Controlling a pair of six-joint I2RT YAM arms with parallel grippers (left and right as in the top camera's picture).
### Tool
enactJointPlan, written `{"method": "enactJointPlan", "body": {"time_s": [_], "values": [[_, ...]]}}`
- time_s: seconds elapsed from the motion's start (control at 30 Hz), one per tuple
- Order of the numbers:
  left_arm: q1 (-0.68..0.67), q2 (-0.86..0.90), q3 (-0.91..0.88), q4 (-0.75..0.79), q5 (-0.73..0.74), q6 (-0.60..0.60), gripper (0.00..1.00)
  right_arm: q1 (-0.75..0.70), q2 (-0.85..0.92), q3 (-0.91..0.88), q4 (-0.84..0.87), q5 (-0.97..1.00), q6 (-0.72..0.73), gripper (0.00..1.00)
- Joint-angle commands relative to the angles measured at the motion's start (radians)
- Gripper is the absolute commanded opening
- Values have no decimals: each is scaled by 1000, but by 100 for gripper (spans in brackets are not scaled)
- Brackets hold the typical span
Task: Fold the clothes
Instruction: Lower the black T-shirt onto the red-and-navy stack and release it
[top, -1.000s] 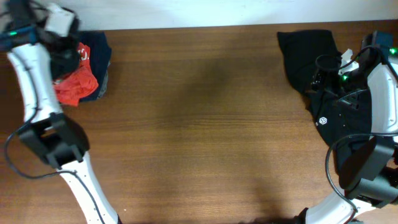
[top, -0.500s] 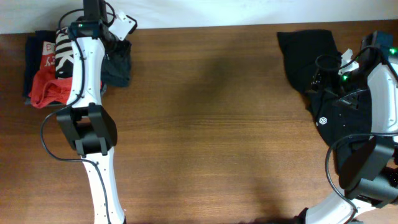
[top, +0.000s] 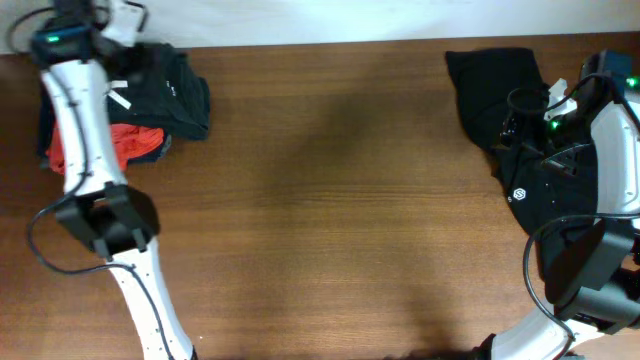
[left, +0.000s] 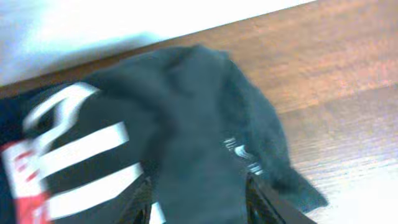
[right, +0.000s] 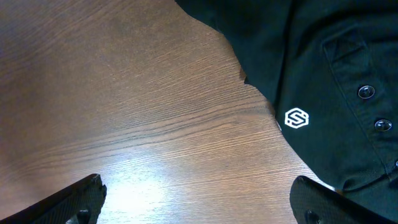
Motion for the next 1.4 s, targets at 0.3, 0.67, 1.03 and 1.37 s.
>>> {"method": "enactJointPlan", "body": {"time_s": [0.3, 0.67, 1.03, 1.37], "values": [[265, 130, -11, 25, 369, -7, 51, 9, -22, 15, -8, 11, 5, 99], [259, 211, -11, 56, 370, -5, 45, 11, -22, 15, -18, -3, 5, 99], [260, 210, 52, 74, 422, -76, 1, 71, -22, 15, -2, 1, 5, 99], [261, 203, 307, 2, 398, -129, 1, 68, -22, 15, -10, 1, 5, 99]]}}
